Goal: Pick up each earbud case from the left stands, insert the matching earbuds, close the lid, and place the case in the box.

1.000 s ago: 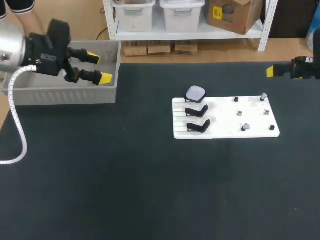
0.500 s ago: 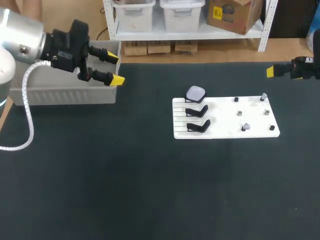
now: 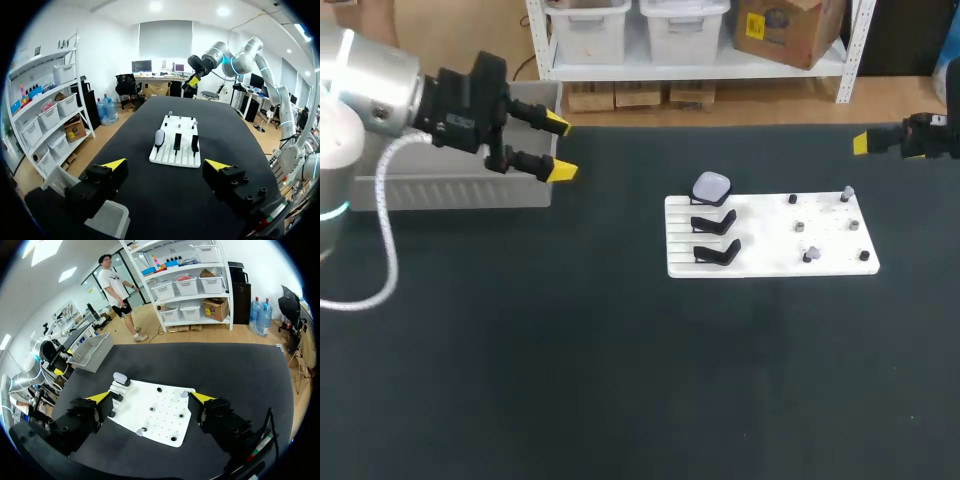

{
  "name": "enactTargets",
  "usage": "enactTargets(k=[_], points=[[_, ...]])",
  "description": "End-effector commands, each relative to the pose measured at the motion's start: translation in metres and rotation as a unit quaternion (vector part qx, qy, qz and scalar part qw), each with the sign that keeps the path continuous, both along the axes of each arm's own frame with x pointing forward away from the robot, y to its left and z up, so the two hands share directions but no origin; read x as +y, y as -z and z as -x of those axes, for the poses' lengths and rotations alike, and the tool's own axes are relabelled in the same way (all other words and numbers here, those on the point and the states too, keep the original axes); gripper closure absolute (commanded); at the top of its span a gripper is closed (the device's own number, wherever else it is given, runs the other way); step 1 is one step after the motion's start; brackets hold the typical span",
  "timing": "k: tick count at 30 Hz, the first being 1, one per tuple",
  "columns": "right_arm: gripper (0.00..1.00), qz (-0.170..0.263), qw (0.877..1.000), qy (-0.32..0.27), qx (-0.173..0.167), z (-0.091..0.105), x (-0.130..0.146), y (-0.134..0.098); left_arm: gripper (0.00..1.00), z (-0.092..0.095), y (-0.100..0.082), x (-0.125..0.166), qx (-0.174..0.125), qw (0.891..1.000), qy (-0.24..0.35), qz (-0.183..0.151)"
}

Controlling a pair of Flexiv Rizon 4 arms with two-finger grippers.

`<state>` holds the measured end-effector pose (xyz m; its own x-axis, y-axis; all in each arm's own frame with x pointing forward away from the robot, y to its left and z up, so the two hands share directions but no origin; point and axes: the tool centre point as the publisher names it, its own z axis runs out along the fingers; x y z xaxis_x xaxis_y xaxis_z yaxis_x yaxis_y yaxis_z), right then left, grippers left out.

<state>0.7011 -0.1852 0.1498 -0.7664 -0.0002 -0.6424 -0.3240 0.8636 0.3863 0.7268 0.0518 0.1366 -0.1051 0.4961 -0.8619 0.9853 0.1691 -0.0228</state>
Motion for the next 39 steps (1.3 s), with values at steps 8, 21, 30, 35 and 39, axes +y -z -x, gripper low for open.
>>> enactTargets(k=[8,21,30,35,39], points=[[0.00,0.000,1.000,0.000,0.000,0.000,0.000,0.000,0.00,-0.019,0.026,-0.044,-0.012,0.998,0.060,0.005],[0.00,0.000,1.000,0.000,0.000,0.000,0.000,0.000,0.15,-0.024,0.058,-0.090,-0.007,0.996,0.086,0.020],[0.00,0.000,1.000,0.000,0.000,0.000,0.000,0.000,0.21,-0.021,0.082,-0.110,0.004,0.997,0.079,0.015],[0.00,0.000,1.000,0.000,0.000,0.000,0.000,0.000,0.15,-0.023,0.095,-0.114,0.011,0.997,0.071,0.009],[0.00,0.000,1.000,0.000,0.000,0.000,0.000,0.000,0.18,-0.027,0.100,-0.120,0.011,0.998,0.067,0.008]])
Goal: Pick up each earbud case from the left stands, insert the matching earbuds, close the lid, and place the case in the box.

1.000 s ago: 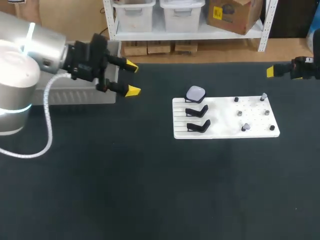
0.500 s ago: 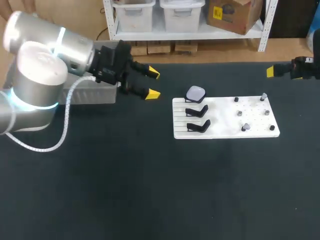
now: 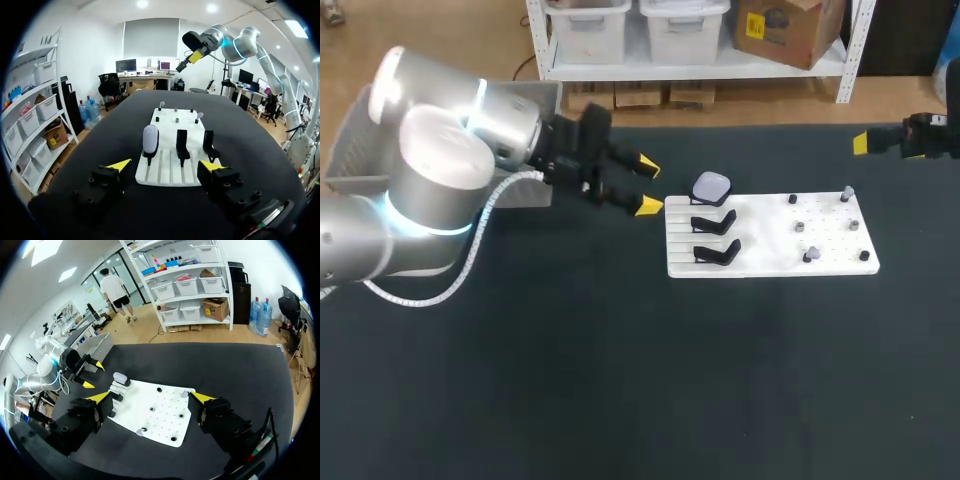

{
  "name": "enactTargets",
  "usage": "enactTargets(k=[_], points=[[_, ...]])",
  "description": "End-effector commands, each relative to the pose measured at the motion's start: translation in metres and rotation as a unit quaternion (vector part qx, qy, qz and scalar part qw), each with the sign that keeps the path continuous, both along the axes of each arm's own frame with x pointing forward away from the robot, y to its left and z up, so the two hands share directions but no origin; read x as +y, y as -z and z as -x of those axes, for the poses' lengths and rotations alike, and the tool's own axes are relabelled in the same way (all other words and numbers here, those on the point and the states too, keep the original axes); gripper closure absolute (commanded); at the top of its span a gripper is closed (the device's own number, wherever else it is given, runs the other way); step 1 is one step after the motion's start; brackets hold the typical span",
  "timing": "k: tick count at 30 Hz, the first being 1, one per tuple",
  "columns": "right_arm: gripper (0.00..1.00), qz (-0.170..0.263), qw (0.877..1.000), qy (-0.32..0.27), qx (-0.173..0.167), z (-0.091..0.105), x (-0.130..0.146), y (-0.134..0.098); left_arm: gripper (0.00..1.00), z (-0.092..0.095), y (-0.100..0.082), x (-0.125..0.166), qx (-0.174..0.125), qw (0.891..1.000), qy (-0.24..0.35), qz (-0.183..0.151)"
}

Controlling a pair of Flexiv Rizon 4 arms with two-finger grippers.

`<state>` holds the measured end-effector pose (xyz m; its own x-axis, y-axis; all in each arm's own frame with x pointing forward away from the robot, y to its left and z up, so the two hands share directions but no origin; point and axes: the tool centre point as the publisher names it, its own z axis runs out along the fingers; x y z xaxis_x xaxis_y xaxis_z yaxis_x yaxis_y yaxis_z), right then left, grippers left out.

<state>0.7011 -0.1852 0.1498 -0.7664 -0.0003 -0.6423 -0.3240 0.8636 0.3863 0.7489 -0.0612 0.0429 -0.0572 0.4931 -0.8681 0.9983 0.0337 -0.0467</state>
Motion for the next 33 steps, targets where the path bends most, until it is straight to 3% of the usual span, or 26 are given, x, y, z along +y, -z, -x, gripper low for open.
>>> enactTargets(k=[1,4,6,9,10,11,19,33], points=[[0.00,0.000,1.000,0.000,0.000,0.000,0.000,0.000,0.18,-0.007,0.008,-0.009,0.000,1.000,-0.001,0.000],[0.00,0.000,1.000,0.000,0.000,0.000,0.000,0.000,0.20,-0.010,0.010,-0.013,-0.002,1.000,0.001,-0.002],[0.00,0.000,1.000,0.000,0.000,0.000,0.000,0.000,0.31,-0.011,0.011,-0.016,-0.004,1.000,0.004,-0.002],[0.00,0.000,1.000,0.000,0.000,0.000,0.000,0.000,0.35,-0.015,0.013,-0.022,-0.006,1.000,0.009,-0.001],[0.00,0.000,1.000,0.000,0.000,0.000,0.000,0.000,0.51,-0.015,0.013,-0.024,-0.006,1.000,0.010,-0.001],[0.00,0.000,1.000,0.000,0.000,0.000,0.000,0.000,0.53,-0.017,0.014,-0.026,-0.006,1.000,0.011,-0.001],[0.00,0.000,1.000,0.000,0.000,0.000,0.000,0.000,0.43,-0.022,0.016,-0.036,-0.008,1.000,0.019,-0.003],[0.00,0.000,1.000,0.000,0.000,0.000,0.000,0.000,0.44,-0.028,0.025,-0.050,0.012,1.000,0.020,0.001]])
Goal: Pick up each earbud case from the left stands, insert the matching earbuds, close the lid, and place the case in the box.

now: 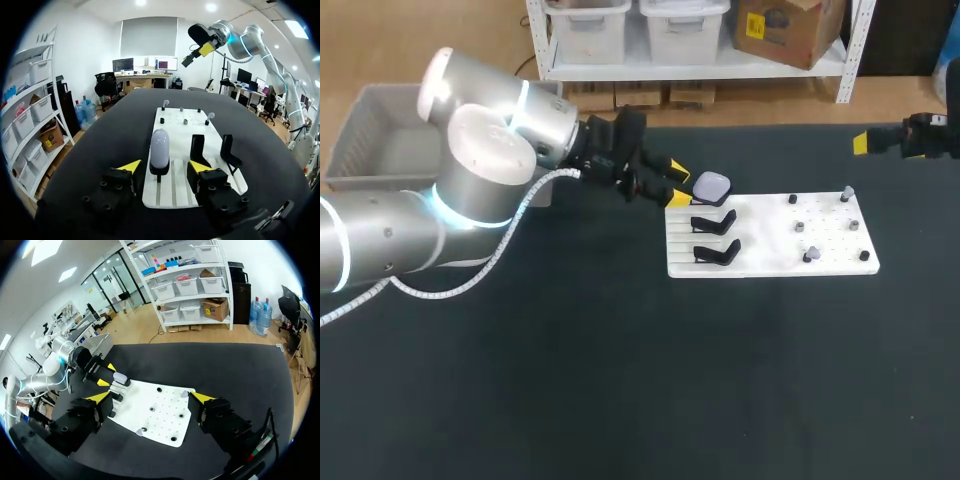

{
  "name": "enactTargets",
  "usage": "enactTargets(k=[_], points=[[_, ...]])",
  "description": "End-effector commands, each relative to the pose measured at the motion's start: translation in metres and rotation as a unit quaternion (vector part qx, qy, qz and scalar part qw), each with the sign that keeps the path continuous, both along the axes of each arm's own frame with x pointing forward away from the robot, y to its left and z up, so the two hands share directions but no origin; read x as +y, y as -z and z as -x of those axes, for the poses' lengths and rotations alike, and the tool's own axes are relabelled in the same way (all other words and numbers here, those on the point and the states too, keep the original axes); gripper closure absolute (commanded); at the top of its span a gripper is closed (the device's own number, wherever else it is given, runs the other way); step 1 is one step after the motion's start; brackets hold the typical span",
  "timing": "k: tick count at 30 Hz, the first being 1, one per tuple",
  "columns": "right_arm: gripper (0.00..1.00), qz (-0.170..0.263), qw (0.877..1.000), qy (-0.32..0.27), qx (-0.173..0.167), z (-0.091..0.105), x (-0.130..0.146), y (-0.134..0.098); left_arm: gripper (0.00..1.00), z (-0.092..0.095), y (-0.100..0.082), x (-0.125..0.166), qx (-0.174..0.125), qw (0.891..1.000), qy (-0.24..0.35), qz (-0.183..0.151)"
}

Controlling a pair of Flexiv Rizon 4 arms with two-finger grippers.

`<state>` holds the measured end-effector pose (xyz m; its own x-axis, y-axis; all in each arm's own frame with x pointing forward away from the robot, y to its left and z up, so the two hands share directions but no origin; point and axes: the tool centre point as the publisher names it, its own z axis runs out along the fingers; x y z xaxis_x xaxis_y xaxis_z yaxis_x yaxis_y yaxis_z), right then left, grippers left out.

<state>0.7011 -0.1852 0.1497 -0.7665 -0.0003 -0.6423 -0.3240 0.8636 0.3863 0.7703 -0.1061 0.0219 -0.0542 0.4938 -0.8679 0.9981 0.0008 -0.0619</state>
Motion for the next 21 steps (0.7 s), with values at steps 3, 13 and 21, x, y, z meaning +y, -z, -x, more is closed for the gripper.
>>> enactTargets(k=[3,13,21], points=[[0.00,0.000,1.000,0.000,0.000,0.000,0.000,0.000,0.44,-0.007,0.006,-0.007,0.007,1.000,0.003,0.002],[0.00,0.000,1.000,0.000,0.000,0.000,0.000,0.000,0.46,-0.010,0.008,-0.015,0.017,1.000,0.005,0.013],[0.00,0.000,1.000,0.000,0.000,0.000,0.000,0.000,0.50,-0.012,0.011,-0.018,0.021,1.000,0.003,0.011]])
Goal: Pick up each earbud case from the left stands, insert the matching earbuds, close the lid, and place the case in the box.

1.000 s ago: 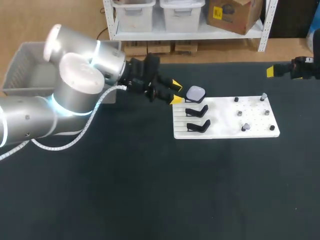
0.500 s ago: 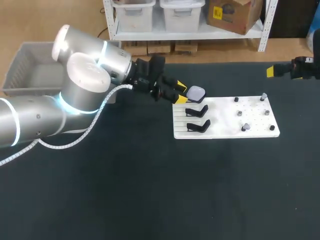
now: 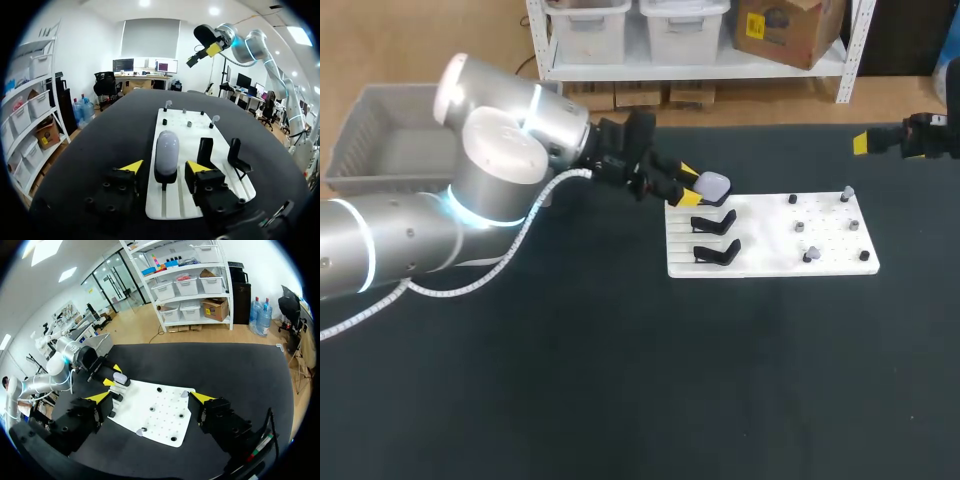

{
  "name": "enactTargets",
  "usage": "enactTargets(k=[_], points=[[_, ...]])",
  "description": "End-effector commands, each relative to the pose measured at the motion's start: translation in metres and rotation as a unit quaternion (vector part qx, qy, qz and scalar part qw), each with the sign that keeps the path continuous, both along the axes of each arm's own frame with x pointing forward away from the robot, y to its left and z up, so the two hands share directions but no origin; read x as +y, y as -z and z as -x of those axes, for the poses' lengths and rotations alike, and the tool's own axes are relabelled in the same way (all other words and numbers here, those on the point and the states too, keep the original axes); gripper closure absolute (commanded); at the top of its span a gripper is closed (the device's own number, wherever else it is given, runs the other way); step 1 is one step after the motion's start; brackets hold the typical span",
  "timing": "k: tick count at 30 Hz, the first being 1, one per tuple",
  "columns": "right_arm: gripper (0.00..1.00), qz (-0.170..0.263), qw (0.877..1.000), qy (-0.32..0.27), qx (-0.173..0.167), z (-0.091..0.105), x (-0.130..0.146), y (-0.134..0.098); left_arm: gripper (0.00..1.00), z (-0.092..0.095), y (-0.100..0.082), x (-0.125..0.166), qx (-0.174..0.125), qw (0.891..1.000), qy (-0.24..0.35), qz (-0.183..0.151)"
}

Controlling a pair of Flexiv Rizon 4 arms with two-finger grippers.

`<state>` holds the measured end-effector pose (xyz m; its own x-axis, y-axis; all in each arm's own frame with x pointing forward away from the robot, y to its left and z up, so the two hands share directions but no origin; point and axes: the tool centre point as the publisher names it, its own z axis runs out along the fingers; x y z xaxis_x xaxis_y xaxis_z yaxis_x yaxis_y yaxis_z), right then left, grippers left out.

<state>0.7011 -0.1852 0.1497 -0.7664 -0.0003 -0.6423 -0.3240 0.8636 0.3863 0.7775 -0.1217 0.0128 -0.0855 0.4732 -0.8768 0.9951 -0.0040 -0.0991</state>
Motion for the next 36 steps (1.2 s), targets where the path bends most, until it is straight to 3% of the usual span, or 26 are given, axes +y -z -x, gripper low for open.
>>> enactTargets(k=[1,14,28,33,34,36], points=[[0.00,0.000,1.000,0.000,0.000,0.000,0.000,0.000,0.50,-0.006,0.002,-0.003,0.003,1.000,0.001,0.000],[0.00,0.000,1.000,0.000,0.000,0.000,0.000,0.000,0.44,-0.006,0.002,-0.011,0.004,1.000,0.009,0.012],[0.00,0.000,1.000,0.000,0.000,0.000,0.000,0.000,0.50,-0.007,0.002,-0.016,0.001,1.000,0.013,0.015],[0.00,0.000,1.000,0.000,0.000,0.000,0.000,0.000,0.55,-0.005,0.002,-0.019,0.000,1.000,0.018,0.013],[0.00,0.000,1.000,0.000,0.000,0.000,0.000,0.000,0.63,-0.004,0.002,-0.019,0.000,1.000,0.018,0.013],[0.00,0.000,1.000,0.000,0.000,0.000,0.000,0.000,0.70,-0.003,0.002,-0.019,-0.001,1.000,0.018,0.012]])
